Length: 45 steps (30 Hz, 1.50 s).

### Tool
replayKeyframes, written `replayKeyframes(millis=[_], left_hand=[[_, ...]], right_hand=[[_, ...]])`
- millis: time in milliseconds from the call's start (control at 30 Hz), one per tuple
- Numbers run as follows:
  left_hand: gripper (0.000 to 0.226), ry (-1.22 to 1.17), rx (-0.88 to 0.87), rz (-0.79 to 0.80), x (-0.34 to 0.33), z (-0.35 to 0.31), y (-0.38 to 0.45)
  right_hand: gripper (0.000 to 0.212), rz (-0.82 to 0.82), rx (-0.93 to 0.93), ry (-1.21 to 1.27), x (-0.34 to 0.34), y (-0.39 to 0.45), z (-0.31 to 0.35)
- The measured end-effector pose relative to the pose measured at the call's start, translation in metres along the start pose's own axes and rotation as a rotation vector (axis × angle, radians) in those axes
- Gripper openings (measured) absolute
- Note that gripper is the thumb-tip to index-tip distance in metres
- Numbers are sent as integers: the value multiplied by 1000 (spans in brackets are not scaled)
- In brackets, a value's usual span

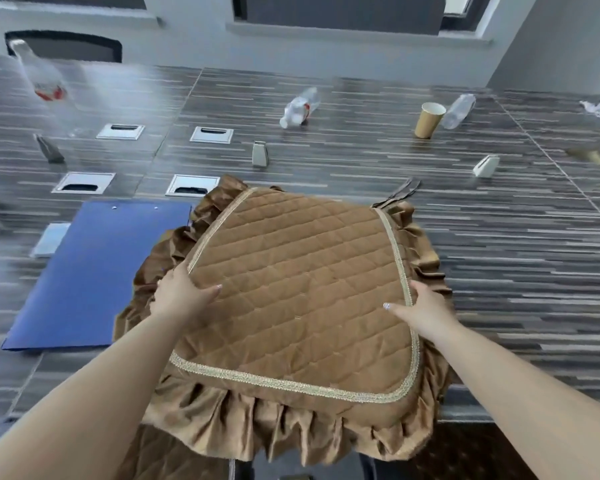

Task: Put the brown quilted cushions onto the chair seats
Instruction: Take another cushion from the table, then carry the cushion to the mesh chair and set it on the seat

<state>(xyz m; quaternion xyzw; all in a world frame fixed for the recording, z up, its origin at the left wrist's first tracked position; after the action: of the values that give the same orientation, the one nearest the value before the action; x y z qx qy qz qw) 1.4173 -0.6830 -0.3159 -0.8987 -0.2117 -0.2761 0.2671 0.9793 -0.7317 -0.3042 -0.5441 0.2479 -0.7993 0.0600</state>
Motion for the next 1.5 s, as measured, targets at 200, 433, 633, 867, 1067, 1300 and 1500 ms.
replayKeyframes(millis=[200,433,633,867,1067,1300,1500], left_hand=[[92,85,148,-103,3,22,21],[65,-227,66,-161,15,19,27],[57,-335,-18,-206,19,-5,-19],[50,-373,-134,-167,5,-48,-98],[52,-347,-187,-105,-36,-63,-205],[61,-377,-272,2,-95,-76,-361],[55,-350,-223,83,-157,-63,-506]], right_hand=[[96,-19,-146,53,-24,22,-20],[40,-261,-189,378,-13,30,-31],[28,-381,-157,488,20,-8,-54],[49,-471,-154,517,65,-67,-125],[46,-515,-167,527,90,-146,-230],[37,-579,-193,461,129,-265,-386],[45,-588,-242,432,151,-377,-523]])
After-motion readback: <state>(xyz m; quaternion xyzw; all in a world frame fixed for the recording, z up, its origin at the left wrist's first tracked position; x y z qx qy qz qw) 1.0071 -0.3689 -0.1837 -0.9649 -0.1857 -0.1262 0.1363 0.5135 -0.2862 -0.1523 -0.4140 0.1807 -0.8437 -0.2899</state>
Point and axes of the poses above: each hand's wrist, its own y-axis towards the middle knuckle, its own x-axis out of the back of the hand, z = x × y, the point moved 9 cm from there along y, towards the middle knuckle, and after that the axes turned 15 degrees about -y, right-handed, at the moved point
